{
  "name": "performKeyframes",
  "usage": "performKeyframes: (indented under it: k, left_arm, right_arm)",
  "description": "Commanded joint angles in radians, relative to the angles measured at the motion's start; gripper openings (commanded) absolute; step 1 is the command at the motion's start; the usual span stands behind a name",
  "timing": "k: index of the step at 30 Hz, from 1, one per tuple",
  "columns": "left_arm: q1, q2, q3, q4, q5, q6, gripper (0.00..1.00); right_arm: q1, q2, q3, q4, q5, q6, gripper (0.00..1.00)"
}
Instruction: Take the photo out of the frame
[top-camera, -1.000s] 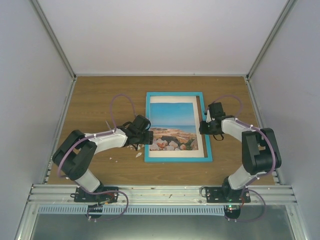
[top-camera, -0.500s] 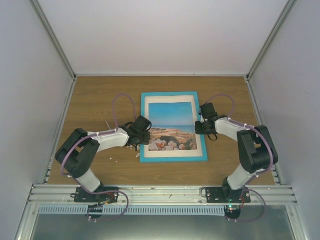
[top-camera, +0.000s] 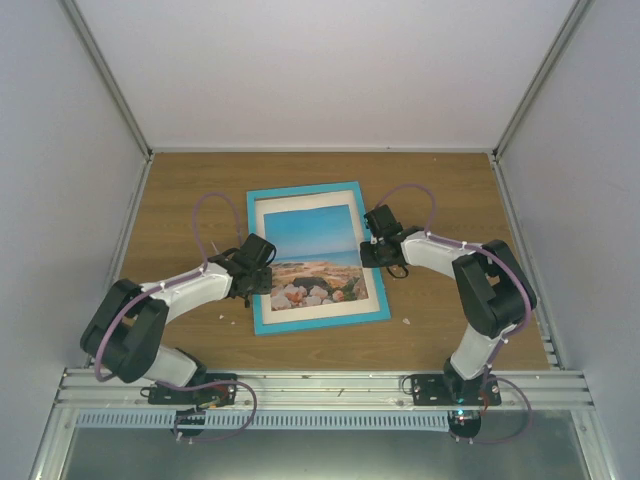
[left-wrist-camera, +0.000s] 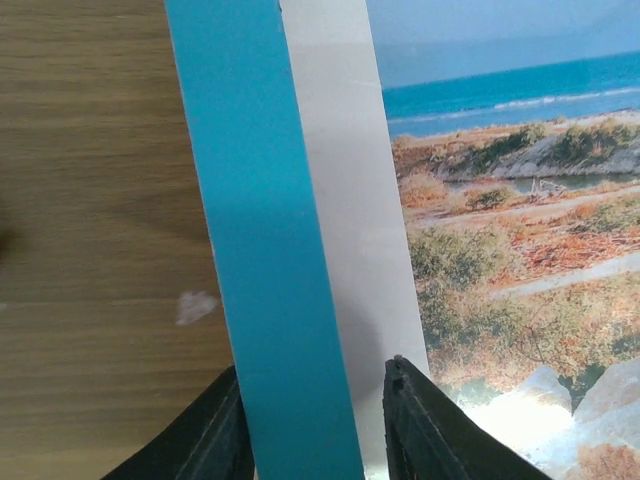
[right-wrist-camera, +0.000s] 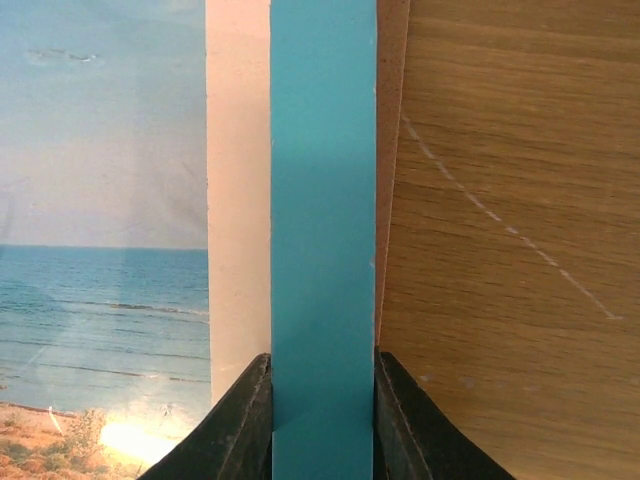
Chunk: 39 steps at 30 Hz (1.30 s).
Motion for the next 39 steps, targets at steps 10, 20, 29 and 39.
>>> performKeyframes:
  k: [10, 20, 29, 39]
  left_arm:
    - [0.021, -0.099, 0.006, 0.001, -0.023, 0.013, 0.30]
    - [0.021, -0.167, 0.033, -0.032, 0.004, 0.012, 0.25]
    - [0.021, -0.205, 0.031, -0.014, 0.069, 0.006, 0.06]
    - [0.015, -0.232, 0.015, 0.063, 0.172, -0.031, 0.07]
  right_arm:
    - [0.057, -0.016, 0.048, -0.027, -0.074, 0.017, 0.16]
    - [0.057, -0.051, 0.101, -0.114, 0.001, -0.001, 0.10]
    - [0.055, -0.069, 0.111, -0.136, 0.052, -0.020, 0.04]
    - [0.032, -0.092, 0.120, -0.167, 0.095, -0.079, 0.00]
